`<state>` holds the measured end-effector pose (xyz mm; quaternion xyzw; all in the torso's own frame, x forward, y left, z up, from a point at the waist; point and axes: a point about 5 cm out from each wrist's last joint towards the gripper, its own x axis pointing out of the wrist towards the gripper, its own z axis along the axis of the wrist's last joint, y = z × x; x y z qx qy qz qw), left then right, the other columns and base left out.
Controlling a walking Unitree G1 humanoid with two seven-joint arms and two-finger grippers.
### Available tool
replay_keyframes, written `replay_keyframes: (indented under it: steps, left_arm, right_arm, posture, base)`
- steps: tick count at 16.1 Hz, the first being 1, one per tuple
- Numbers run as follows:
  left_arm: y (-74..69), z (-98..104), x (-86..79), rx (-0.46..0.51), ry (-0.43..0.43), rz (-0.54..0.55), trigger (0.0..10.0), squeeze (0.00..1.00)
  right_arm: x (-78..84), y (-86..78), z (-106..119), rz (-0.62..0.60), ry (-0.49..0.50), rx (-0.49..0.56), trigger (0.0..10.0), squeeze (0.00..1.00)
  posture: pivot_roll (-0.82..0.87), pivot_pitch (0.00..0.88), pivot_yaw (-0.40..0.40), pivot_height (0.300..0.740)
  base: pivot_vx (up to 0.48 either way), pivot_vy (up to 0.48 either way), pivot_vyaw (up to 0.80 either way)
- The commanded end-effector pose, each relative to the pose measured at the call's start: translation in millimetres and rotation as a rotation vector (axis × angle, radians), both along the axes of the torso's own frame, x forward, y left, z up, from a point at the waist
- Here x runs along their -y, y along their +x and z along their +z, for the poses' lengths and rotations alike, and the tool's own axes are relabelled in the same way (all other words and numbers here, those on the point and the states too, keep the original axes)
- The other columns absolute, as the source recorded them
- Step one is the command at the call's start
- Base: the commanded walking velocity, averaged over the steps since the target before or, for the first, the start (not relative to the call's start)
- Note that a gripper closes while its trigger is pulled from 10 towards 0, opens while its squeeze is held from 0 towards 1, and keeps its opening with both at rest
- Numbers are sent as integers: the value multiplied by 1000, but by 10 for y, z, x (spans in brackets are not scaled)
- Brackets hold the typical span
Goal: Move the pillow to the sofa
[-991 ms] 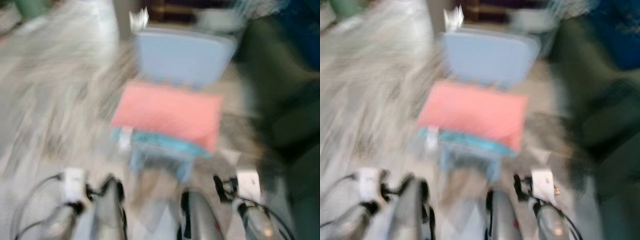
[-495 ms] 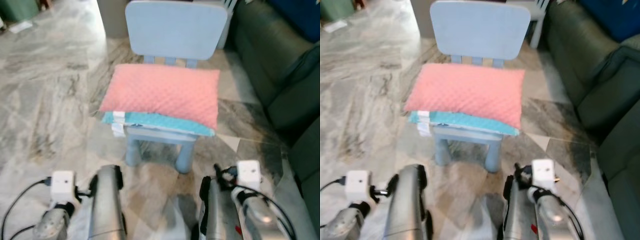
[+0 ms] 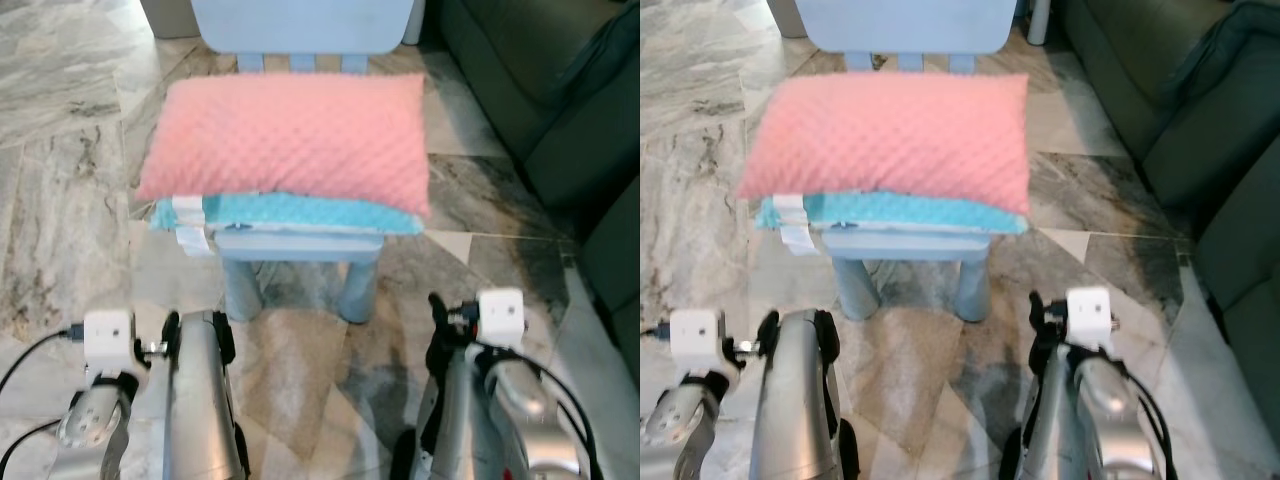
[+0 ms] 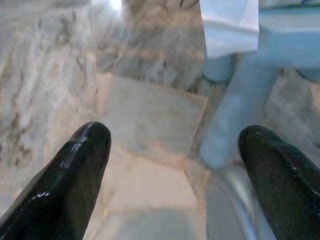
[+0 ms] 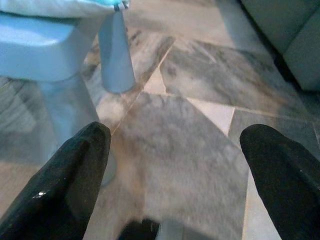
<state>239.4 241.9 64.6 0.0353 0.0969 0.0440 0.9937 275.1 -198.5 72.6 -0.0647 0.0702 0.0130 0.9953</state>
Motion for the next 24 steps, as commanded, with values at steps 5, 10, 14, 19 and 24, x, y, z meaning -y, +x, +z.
replay_keyframes:
  steps: [5, 10, 14, 19, 24]
  left_arm:
    - [542, 556, -4, 184, 32, 18, 10000, 0]
    - [874, 1032, -177, 310, 61, 114, 10000, 0]
    - [1004, 1365, -440, 400, 78, 213, 10000, 0]
    - [1261, 1961, -747, 470, 8, 270, 10000, 0]
    - [1322, 1935, -806, 395, -232, 257, 10000, 0]
  right_arm:
    - [32, 500, 569, -19, 66, 133, 10000, 0]
    - [56, 874, 1201, 8, 100, 278, 10000, 0]
    - [104, 1074, 1490, 71, 179, 297, 10000, 0]
    - [150, 1305, 2044, 193, 257, 338, 10000, 0]
    - [208, 1342, 2189, 233, 328, 327, 10000, 0]
  posture:
    - [38, 240, -11, 330]
    - [36, 229, -7, 330]
    - [47, 237, 1, 330]
    - [47, 271, 5, 330]
    - [53, 283, 0, 330]
  base:
    - [0, 0, 0]
    - [0, 0, 0]
    - [0, 0, 0]
    - [0, 0, 0]
    - [0, 0, 0]
